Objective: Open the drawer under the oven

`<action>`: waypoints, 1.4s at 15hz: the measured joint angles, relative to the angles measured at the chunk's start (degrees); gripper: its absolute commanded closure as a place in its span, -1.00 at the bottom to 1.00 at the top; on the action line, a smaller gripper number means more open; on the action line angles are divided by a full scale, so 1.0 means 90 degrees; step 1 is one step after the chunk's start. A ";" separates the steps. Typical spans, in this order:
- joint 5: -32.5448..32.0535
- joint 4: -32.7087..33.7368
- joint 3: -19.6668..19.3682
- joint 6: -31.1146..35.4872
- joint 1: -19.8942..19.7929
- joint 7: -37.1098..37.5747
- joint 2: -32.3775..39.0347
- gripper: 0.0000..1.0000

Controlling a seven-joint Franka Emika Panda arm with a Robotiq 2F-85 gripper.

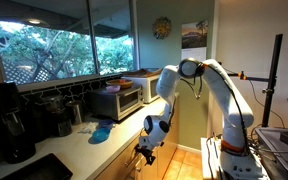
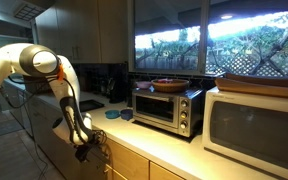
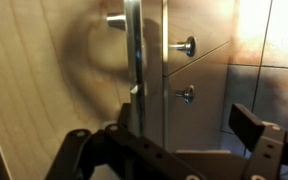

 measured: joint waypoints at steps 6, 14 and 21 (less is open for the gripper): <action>-0.0042 0.0145 0.0011 -0.0239 -0.0013 0.0053 0.0216 -1.00; 0.0012 0.0404 -0.0088 0.0038 0.0032 -0.0392 0.0429 -1.00; 0.0582 0.0517 -0.0428 0.0776 0.0153 -0.1181 0.0401 -1.00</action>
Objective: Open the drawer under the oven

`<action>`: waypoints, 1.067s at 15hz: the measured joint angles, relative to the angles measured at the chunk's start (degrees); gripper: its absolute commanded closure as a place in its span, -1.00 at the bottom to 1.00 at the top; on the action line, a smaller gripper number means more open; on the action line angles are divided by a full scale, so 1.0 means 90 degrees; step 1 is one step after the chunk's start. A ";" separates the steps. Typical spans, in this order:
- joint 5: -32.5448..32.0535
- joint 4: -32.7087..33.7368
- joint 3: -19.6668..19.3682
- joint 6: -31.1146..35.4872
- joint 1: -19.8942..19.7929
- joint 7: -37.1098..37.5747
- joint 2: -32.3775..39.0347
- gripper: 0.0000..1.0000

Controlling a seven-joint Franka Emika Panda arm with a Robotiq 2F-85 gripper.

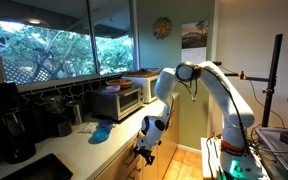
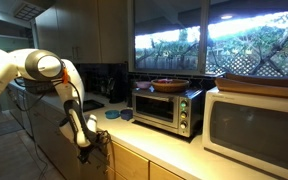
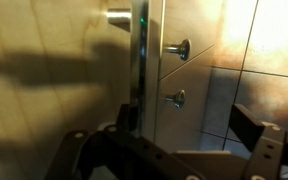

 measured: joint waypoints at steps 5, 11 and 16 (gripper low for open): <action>0.0061 -0.0179 -0.0010 0.0034 0.0024 0.0022 -0.0099 -1.00; -0.0042 -0.0573 0.0068 0.0033 -0.0003 0.0198 -0.0312 -1.00; -0.0322 -0.0900 0.0168 0.0039 -0.0068 0.0449 -0.0448 -1.00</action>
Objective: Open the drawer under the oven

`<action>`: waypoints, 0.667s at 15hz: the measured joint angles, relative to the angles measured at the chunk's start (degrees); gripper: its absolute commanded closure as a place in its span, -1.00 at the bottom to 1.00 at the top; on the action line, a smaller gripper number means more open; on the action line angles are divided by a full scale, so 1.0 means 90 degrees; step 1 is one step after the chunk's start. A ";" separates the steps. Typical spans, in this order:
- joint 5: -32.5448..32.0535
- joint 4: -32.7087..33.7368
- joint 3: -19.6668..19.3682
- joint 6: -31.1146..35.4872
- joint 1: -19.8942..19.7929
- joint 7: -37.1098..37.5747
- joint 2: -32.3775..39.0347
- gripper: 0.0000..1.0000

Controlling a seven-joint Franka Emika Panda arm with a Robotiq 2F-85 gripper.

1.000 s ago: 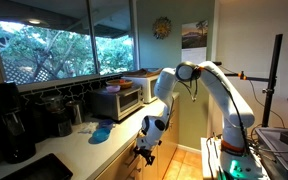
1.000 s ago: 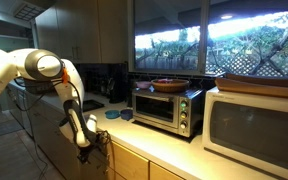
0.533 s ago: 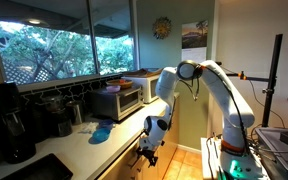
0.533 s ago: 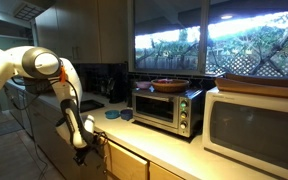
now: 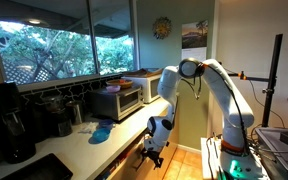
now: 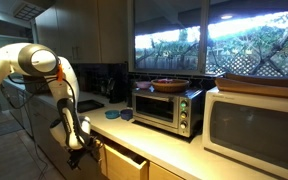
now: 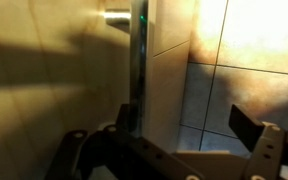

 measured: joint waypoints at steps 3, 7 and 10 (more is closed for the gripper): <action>-0.0289 -0.0502 0.0187 0.0001 -0.0117 0.0401 -0.0193 -1.00; -0.0924 -0.1260 0.0637 -0.0486 -0.0290 0.1299 -0.0498 -1.00; -0.1032 -0.1722 0.0959 -0.0850 -0.0438 0.1512 -0.0666 -1.00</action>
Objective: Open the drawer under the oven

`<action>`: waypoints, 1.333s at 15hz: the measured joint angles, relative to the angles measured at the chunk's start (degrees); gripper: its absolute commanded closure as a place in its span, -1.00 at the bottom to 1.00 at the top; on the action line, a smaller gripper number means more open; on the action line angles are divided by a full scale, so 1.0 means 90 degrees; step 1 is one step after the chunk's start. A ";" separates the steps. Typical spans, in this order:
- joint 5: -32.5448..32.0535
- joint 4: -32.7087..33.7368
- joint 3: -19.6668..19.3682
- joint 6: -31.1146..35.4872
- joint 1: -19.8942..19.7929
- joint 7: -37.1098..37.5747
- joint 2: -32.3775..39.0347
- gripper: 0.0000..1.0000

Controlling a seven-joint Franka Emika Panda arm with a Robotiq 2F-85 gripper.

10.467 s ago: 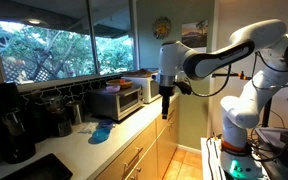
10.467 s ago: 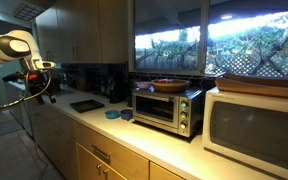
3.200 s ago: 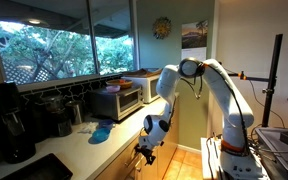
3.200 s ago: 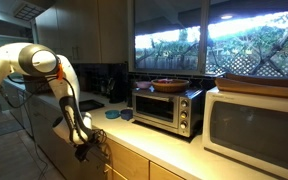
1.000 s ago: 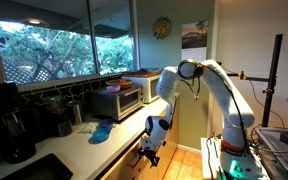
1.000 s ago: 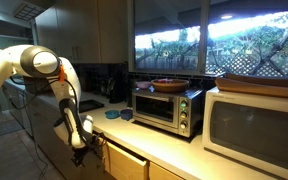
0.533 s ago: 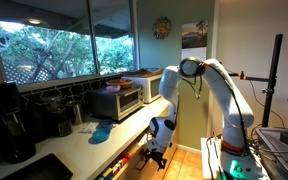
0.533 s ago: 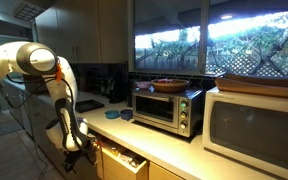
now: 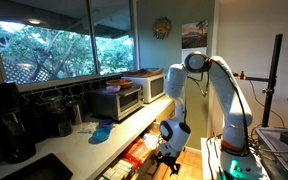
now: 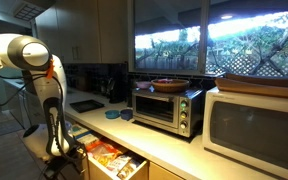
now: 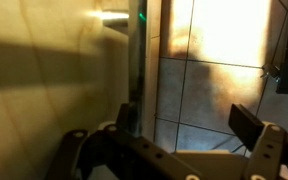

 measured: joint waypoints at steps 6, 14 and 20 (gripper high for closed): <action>0.0000 -0.0920 0.1211 -0.0722 -0.0685 -0.0004 -0.0526 -1.00; 0.0016 -0.1220 0.3729 -0.0946 -0.2108 0.0126 -0.0859 -1.00; 0.0022 -0.1208 0.6092 -0.0337 -0.4325 0.0633 -0.0456 -1.00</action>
